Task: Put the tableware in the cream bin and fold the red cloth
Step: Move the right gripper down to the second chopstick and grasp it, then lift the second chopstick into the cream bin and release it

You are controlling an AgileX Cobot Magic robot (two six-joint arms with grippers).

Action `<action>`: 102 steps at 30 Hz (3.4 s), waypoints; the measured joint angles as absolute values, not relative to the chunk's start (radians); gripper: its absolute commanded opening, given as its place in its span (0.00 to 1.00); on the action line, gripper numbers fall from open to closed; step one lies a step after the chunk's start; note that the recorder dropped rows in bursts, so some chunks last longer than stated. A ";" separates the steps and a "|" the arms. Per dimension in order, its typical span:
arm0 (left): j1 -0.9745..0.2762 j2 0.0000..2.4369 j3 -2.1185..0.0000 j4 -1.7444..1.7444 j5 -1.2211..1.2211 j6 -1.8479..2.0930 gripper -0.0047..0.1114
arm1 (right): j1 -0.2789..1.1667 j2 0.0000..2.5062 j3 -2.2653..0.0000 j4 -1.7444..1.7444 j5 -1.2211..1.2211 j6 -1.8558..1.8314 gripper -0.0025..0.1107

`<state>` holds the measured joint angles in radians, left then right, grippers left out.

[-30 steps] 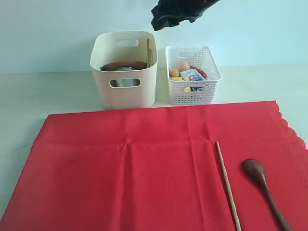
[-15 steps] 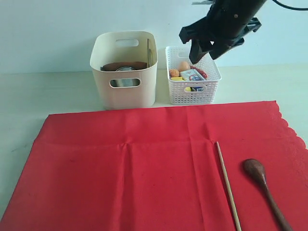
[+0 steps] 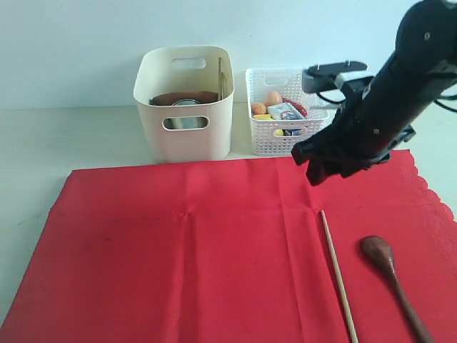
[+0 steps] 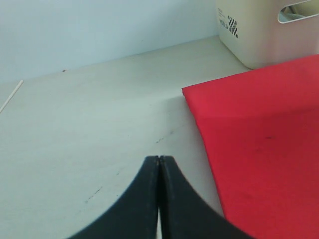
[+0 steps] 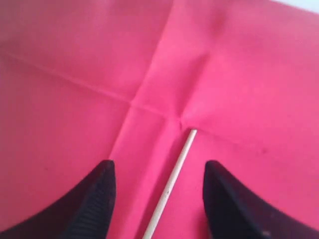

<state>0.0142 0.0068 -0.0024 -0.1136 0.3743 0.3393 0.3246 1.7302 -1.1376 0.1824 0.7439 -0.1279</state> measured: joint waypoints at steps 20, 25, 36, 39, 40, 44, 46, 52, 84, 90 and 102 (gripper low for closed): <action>0.014 0.007 -0.002 -0.114 0.374 0.339 0.04 | 0.325 1.855 -0.965 0.221 0.715 -0.098 0.44; 0.014 0.007 -0.002 -0.114 0.374 0.339 0.04 | 0.325 1.857 -0.938 0.222 0.671 -0.086 0.40; 0.014 0.007 -0.002 -0.114 0.374 0.339 0.04 | 0.325 1.894 -0.943 0.219 0.650 -0.089 0.02; 0.014 0.007 -0.002 -0.114 0.374 0.339 0.04 | 0.325 1.892 -0.943 0.221 0.648 -0.094 0.02; 0.014 0.007 -0.002 -0.114 0.374 0.339 0.04 | 0.325 1.888 -0.943 0.221 0.646 -0.094 0.02; 0.014 0.007 -0.002 -0.114 0.374 0.339 0.04 | 0.325 1.851 -0.936 0.225 0.643 -0.096 0.02; 0.014 0.007 -0.002 -0.114 0.374 0.339 0.04 | 0.325 1.806 -0.936 0.229 0.643 -0.096 0.02; 0.014 0.007 -0.002 -0.114 0.374 0.339 0.04 | 0.325 1.658 -0.940 0.233 0.626 -0.100 0.02; 0.014 0.007 -0.002 -0.114 0.374 0.339 0.04 | 0.325 2.052 -1.697 1.605 0.585 -1.639 0.02; 0.014 0.007 -0.002 -0.114 0.374 0.339 0.04 | 0.325 2.179 -1.816 1.722 0.691 -1.927 0.02; 0.014 0.007 -0.002 -0.114 0.374 0.339 0.04 | 0.308 2.370 -1.958 1.734 0.675 -2.022 0.14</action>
<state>0.0142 0.0068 -0.0024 -0.1136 0.3743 0.3393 0.3083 2.3695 -1.9577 1.7338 0.6748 -2.0225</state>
